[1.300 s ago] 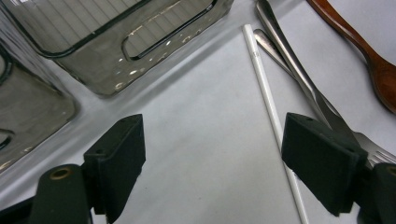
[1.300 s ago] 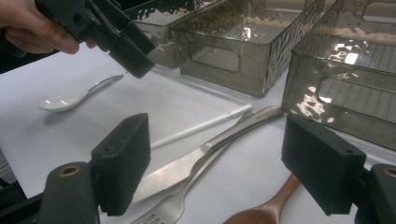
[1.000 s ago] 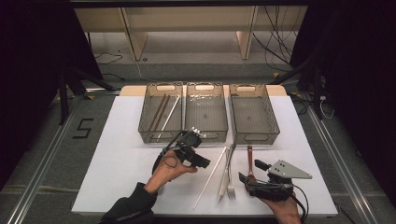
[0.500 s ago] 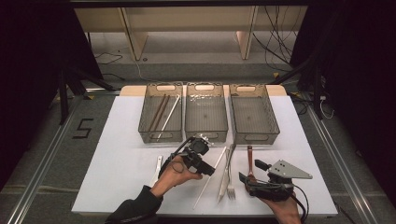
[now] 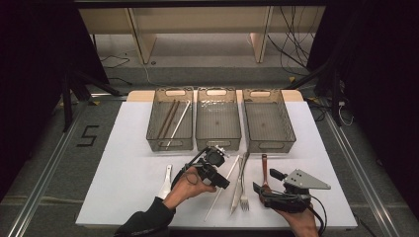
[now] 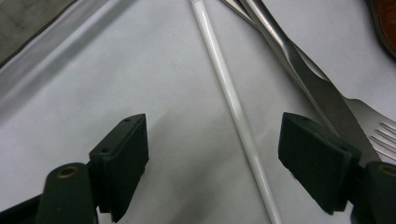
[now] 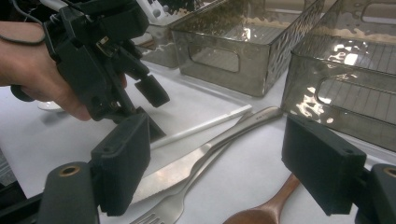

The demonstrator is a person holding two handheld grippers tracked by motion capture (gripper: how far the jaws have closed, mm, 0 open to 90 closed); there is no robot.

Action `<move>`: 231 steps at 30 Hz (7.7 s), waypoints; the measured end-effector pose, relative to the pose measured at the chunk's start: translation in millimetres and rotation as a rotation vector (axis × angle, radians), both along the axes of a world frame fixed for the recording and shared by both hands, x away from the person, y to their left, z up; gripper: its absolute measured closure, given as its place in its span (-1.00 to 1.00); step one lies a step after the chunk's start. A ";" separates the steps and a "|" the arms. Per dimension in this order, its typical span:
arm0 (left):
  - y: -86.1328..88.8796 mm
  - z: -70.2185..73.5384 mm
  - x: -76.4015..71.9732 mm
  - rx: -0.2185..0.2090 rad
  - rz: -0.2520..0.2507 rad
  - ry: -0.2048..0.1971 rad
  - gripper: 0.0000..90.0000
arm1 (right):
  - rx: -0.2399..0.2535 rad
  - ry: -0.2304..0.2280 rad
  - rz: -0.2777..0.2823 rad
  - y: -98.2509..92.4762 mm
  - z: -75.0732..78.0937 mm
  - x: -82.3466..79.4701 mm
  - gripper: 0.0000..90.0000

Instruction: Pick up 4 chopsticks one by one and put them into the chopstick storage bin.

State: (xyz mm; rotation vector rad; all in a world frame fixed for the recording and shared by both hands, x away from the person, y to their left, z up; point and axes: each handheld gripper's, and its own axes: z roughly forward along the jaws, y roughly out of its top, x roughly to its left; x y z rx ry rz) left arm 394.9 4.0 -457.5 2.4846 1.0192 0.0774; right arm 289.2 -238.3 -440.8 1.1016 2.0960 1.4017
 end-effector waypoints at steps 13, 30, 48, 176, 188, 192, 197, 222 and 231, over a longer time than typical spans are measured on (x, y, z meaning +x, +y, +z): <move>-8.0 -4.7 -2.1 0.049 -0.041 -0.013 -0.37 | 0.001 -0.001 0.001 0.3 -0.1 0.0 -0.46; -12.7 -8.3 -3.1 0.103 -0.053 -0.039 -0.16 | 0.001 0.000 0.002 0.2 -0.1 -0.1 -0.46; -5.6 -4.7 4.6 0.117 -0.077 -0.023 0.67 | 0.003 0.005 0.001 0.7 -0.7 0.3 -0.46; 52.7 71.8 6.1 0.053 -0.112 -0.109 0.87 | -0.002 0.006 0.003 2.0 -1.2 1.7 -0.45; 87.6 100.8 28.9 0.011 -0.020 -0.149 0.87 | -0.002 0.008 0.002 2.3 -1.4 2.0 -0.45; 102.0 106.4 44.1 -0.008 0.026 -0.152 0.87 | -0.001 0.008 0.001 2.0 -1.4 2.1 -0.45; 121.0 112.3 63.4 -0.030 0.091 -0.172 0.87 | -0.001 0.008 0.001 1.7 -1.3 2.2 -0.45; 166.0 105.1 133.8 -0.098 0.286 -0.180 0.87 | 0.002 0.006 0.001 0.6 -1.2 2.4 -0.45; 166.5 97.6 149.6 -0.110 0.335 -0.190 0.87 | 0.002 0.006 0.003 0.4 -1.2 2.4 -0.45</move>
